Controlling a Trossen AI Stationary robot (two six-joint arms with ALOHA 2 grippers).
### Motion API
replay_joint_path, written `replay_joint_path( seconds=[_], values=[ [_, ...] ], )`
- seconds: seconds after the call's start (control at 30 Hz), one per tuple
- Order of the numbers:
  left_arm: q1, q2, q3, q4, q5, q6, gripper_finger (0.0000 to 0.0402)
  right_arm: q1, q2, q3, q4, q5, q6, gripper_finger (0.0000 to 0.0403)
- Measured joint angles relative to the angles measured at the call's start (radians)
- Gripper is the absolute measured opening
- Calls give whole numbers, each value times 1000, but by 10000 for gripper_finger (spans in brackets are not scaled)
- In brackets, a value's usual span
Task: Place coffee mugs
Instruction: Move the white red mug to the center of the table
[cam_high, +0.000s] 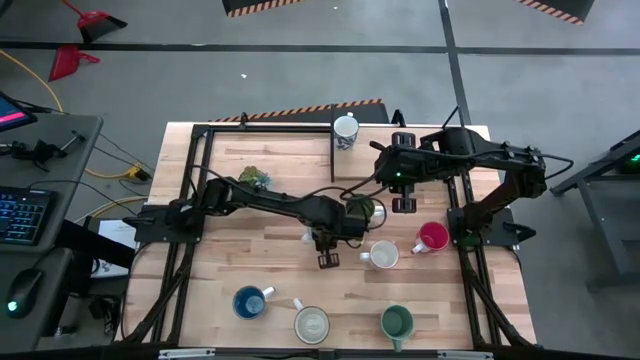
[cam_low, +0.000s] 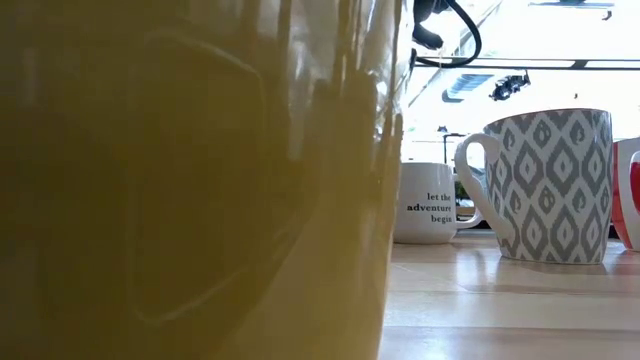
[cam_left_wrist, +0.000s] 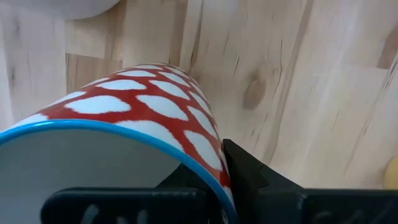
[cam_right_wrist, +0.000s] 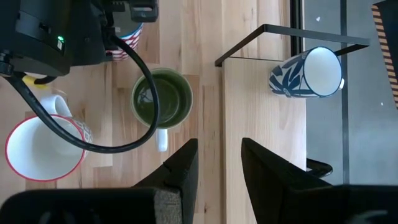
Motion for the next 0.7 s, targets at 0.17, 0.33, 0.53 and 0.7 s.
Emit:
replay_joint_path(
  seconds=[0.17, 0.33, 0.53, 0.7],
  values=[
    [0, -1, 0, -1, -1, 21, 45, 0, 0, 0, 0, 0, 0, 103],
    [4, -1, 0, -2, 0, 33, 80, 0, 0, 0, 0, 0, 0, 103],
    [20, -1, 0, -2, 0, 26, 122, 0, 0, 0, 0, 0, 0, 103],
    [32, -12, 0, -28, 0, 4, 143, 0, 0, 0, 0, 0, -9, 103]
  ],
)
